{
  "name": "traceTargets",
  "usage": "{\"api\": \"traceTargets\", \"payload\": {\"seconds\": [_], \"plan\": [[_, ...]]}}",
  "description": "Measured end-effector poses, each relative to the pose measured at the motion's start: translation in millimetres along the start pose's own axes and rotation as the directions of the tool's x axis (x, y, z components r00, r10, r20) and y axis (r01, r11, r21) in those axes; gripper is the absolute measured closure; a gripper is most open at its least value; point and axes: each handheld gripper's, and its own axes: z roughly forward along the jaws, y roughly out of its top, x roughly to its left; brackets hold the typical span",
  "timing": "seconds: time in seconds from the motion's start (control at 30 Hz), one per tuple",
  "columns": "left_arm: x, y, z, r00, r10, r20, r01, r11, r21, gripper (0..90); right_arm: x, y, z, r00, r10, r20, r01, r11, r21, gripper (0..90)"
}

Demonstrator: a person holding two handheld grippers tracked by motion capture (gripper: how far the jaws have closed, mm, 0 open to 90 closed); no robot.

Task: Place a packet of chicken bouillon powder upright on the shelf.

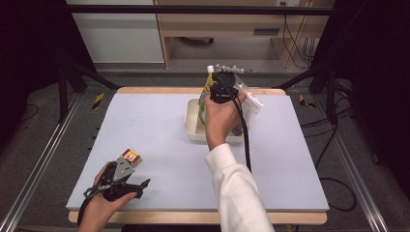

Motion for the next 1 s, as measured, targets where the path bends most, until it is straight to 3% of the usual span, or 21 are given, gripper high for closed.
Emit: {"api": "traceTargets", "payload": {"seconds": [0.27,0.77,0.9,1.0], "plan": [[1.2,-0.3,-0.8,0.9999,0.012,-0.001,-0.012,0.9999,0.01,10.6,5.1,-15.9,9.9,0.9996,-0.013,-0.025,0.013,1.0,0.015,90.0],[-0.2,-0.1,0.3,0.9999,0.012,-0.001,-0.012,0.9999,0.012,10.6,3.2,-32.0,13.1,0.9939,-0.059,-0.093,0.061,0.998,0.02,87.0],[0.1,-0.1,0.1,0.9999,0.016,-0.002,-0.016,0.9998,0.015,10.6,1.0,-34.6,11.8,0.9925,-0.063,-0.105,0.065,0.998,0.018,83.2],[-0.6,-0.2,0.8,1.0,0.008,0.0,-0.008,0.9999,0.008,10.6,1.4,-35.7,8.1,0.9898,-0.084,-0.115,0.084,0.996,-0.003,74.9]]}}
